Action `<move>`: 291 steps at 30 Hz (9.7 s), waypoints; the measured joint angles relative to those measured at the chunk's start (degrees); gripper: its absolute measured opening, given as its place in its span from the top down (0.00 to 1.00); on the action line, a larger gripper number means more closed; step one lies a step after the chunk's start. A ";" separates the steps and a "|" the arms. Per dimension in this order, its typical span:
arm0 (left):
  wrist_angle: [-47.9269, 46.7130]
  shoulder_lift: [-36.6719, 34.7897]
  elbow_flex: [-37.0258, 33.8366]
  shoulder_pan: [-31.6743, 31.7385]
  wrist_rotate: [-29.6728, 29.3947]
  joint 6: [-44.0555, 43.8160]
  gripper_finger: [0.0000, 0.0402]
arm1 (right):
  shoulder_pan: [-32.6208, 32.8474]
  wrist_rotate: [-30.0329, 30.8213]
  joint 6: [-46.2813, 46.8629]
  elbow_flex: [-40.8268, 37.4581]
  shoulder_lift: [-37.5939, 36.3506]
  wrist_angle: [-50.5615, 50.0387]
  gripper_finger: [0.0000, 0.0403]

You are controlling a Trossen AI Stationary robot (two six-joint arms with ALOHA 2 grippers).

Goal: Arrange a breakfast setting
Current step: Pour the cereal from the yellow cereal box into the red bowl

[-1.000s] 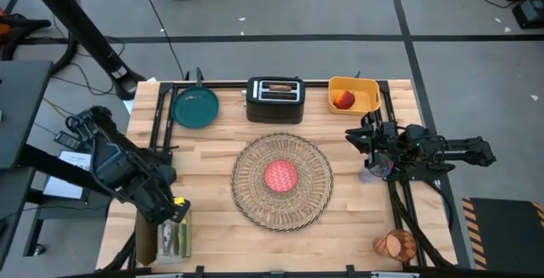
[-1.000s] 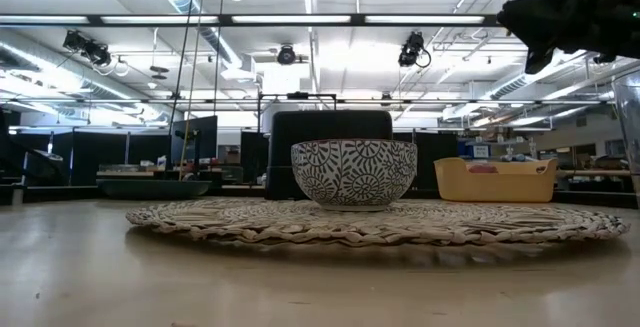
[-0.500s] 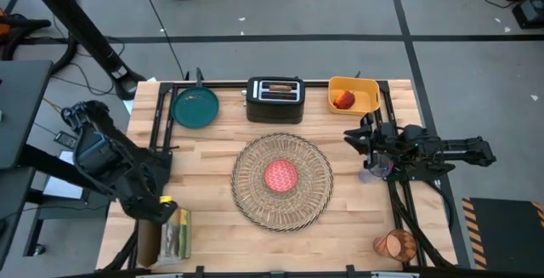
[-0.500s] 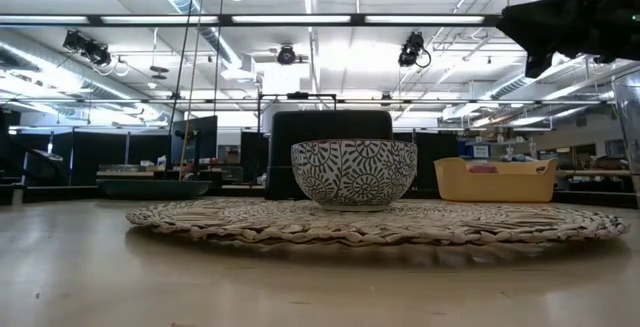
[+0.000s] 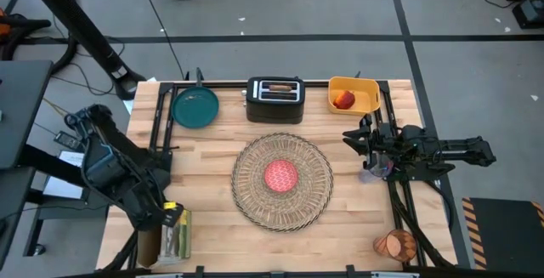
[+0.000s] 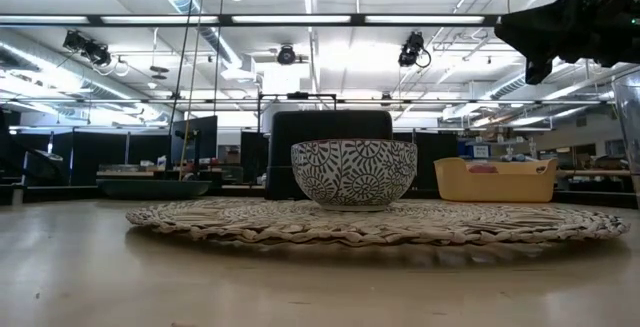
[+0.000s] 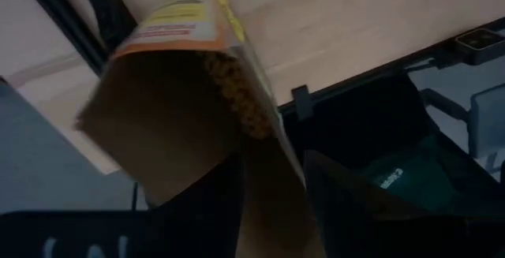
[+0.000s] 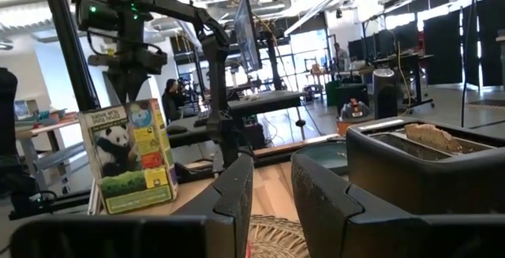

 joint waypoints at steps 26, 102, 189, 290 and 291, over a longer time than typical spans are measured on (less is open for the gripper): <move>-2.57 10.13 -0.06 5.82 -0.25 21.39 0.79 | -0.01 -11.15 -4.06 0.00 -0.02 1.02 0.76; 1.54 5.67 27.78 23.25 -20.41 88.17 1.00 | 7.31 8.89 -11.04 30.49 66.42 28.93 0.14; 15.48 1.42 27.29 29.29 -26.71 107.46 0.84 | 6.23 -8.92 -2.64 43.62 91.95 64.87 0.45; 91.49 -13.20 -56.10 14.14 -29.77 88.50 0.77 | -11.39 -31.17 -11.50 31.51 20.61 -38.92 0.56; 91.49 -13.20 -56.10 14.14 -29.78 88.51 0.77 | -11.39 -31.35 -11.79 31.73 21.11 -38.94 0.56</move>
